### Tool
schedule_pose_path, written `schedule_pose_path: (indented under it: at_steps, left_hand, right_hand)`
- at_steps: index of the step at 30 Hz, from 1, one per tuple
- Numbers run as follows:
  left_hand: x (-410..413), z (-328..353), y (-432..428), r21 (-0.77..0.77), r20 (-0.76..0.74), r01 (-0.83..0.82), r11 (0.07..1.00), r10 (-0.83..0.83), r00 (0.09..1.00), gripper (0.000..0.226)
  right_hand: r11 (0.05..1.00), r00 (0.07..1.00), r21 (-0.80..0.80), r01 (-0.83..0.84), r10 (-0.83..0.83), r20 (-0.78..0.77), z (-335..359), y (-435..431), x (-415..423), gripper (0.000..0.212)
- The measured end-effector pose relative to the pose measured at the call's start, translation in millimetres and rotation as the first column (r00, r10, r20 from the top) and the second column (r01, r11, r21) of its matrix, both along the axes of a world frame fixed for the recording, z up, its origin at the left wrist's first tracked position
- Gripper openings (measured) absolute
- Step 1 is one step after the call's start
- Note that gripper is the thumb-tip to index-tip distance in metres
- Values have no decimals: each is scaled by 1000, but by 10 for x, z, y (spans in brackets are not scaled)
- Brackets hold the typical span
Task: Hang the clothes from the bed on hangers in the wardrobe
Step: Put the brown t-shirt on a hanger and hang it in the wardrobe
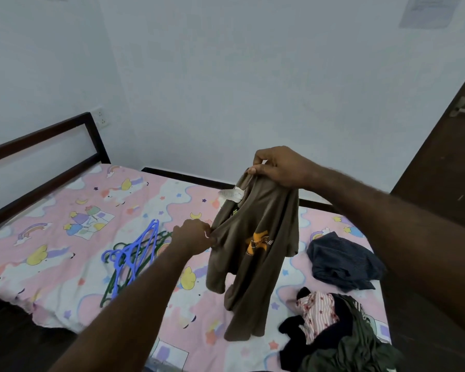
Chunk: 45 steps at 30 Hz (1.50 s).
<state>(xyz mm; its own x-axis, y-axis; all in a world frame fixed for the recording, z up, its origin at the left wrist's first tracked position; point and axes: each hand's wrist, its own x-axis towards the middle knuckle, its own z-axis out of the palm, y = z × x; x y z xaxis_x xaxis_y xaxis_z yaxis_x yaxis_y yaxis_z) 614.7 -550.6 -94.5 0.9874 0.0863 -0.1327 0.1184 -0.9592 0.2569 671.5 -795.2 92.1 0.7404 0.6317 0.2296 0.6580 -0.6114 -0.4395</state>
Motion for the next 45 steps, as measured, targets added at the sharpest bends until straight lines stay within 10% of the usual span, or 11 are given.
schedule_pose_path:
  at_steps: [3,9,12,14,19,23,26,37,42,45]
  left_hand:
    - [-67,29,-190,-213,170,-23,977,60,984,20]
    - [41,484,166,-859,213,-130,496,576,789,25]
    - [177,1071,322,-894,352,30,447,659,665,11]
    - [208,1500,426,-837,472,116,534,600,646,11]
    - [127,2143,776,-264,682,121,957,96,725,24]
    - [121,2436,925,24,606,166,986,-146,782,50]
    - [176,2529,1067,292,397,98,951,-214,893,45]
    - [323,3322,1433,106,605,-370,923,235,761,17]
    - [393,3133,1310,-286,663,-179,941,330,672,17]
    - [263,2524,1198,-367,714,-151,918,381,588,28]
  right_hand:
    - [1000,999,17,8,-9,32,74,43,13,23]
    - [968,988,-196,155,-147,51,65,-254,190,26]
    - [987,988,76,141,-145,47,214,-272,180,26]
    - [977,988,165,138,-147,42,383,-274,166,29]
    - [876,970,-424,229,-170,172,608,-359,338,40]
    - [953,934,-151,262,-211,289,930,-409,539,32]
    - [894,899,-259,365,-265,349,1099,-412,603,27]
    - [801,752,-44,597,-540,379,1608,-410,1029,6]
    - [715,818,459,527,-574,-45,1509,-406,985,15]
    - [671,790,539,509,-613,18,785,-467,757,10]
